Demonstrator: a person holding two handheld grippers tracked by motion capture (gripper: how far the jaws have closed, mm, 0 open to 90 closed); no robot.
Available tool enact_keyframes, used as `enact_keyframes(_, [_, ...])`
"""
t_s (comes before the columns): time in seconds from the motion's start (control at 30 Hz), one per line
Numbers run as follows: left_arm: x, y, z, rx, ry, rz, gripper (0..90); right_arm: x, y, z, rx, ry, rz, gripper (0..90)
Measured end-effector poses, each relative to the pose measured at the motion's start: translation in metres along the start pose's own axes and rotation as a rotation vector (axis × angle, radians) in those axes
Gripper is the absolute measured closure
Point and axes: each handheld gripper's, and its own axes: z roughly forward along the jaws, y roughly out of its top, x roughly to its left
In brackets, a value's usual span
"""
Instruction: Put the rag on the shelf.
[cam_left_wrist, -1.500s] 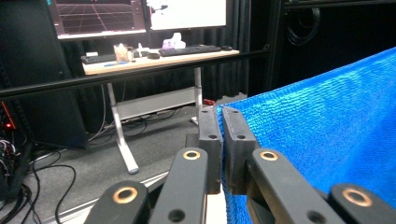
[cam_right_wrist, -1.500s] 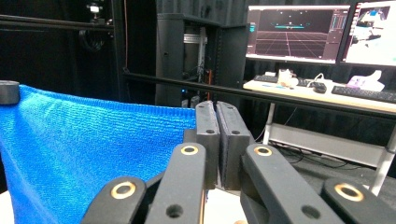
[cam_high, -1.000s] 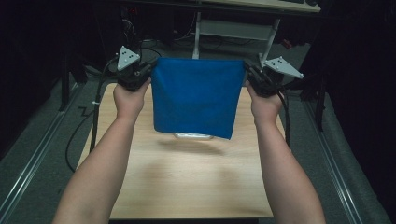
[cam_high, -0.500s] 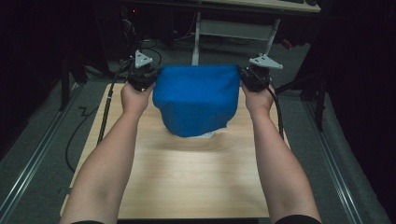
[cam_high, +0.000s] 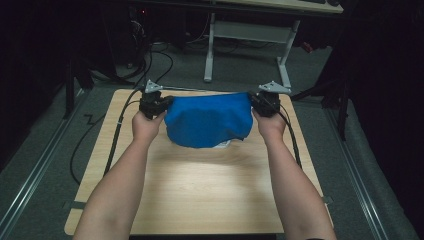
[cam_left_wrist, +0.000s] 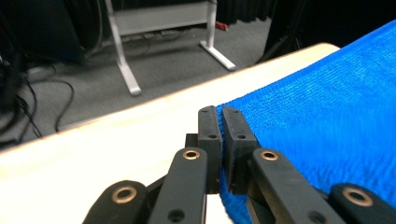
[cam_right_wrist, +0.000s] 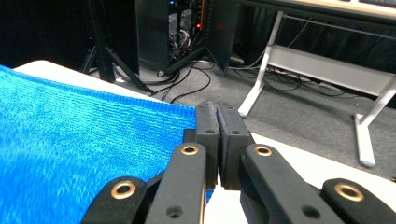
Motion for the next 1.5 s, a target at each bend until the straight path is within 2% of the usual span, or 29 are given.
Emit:
enact_keyframes(0.07, [-0.002, -0.005, -0.001, -0.011, -0.001, 0.006, 87.3, 0.002, -0.009, -0.001, 0.005, 0.011, 0.003, 89.2])
enact_keyframes(0.1, [-0.003, -0.011, -0.001, -0.008, -0.017, -0.01, 87.2, 0.003, -0.012, -0.002, 0.007, 0.014, 0.005, 89.2])
enact_keyframes(0.3, [-0.008, -0.031, -0.007, -0.034, -0.045, -0.048, 87.2, 0.005, -0.031, -0.01, 0.014, 0.034, 0.021, 89.2])
enact_keyframes(0.43, [-0.014, -0.041, -0.011, -0.037, -0.063, -0.034, 87.2, 0.008, -0.041, -0.019, 0.018, 0.056, 0.04, 89.1])
enact_keyframes(0.5, [-0.017, -0.044, -0.014, -0.054, -0.065, -0.031, 87.2, 0.01, -0.045, -0.023, 0.01, 0.063, 0.035, 89.2])
enact_keyframes(0.7, [-0.019, -0.052, -0.02, -0.056, -0.075, -0.029, 87.2, 0.016, -0.051, -0.031, 0.017, 0.072, 0.03, 89.2])
enact_keyframes(0.77, [-0.019, -0.054, -0.021, -0.052, -0.079, -0.031, 87.2, 0.019, -0.052, -0.032, 0.021, 0.073, 0.013, 89.2])
enact_keyframes(0.87, [-0.019, -0.058, -0.019, -0.036, -0.081, -0.021, 87.3, 0.024, -0.053, -0.03, 0.034, 0.075, -0.002, 89.2])
enact_keyframes(0.97, [-0.018, -0.064, -0.015, -0.019, -0.088, -0.033, 87.3, 0.029, -0.061, -0.025, 0.056, 0.074, -0.014, 89.2])
enact_keyframes(1.13, [-0.017, -0.075, -0.009, -0.001, -0.101, -0.055, 87.3, 0.032, -0.08, -0.014, 0.108, 0.079, 0.006, 89.2])
enact_keyframes(1.27, [-0.017, -0.079, -0.005, 0.008, -0.112, -0.068, 87.2, 0.034, -0.091, -0.009, 0.122, 0.086, 0.023, 89.2])
enact_keyframes(1.5, [-0.018, -0.086, 0.004, 0.037, -0.132, -0.09, 86.6, 0.036, -0.1, -0.005, 0.132, 0.094, 0.021, 89.1])
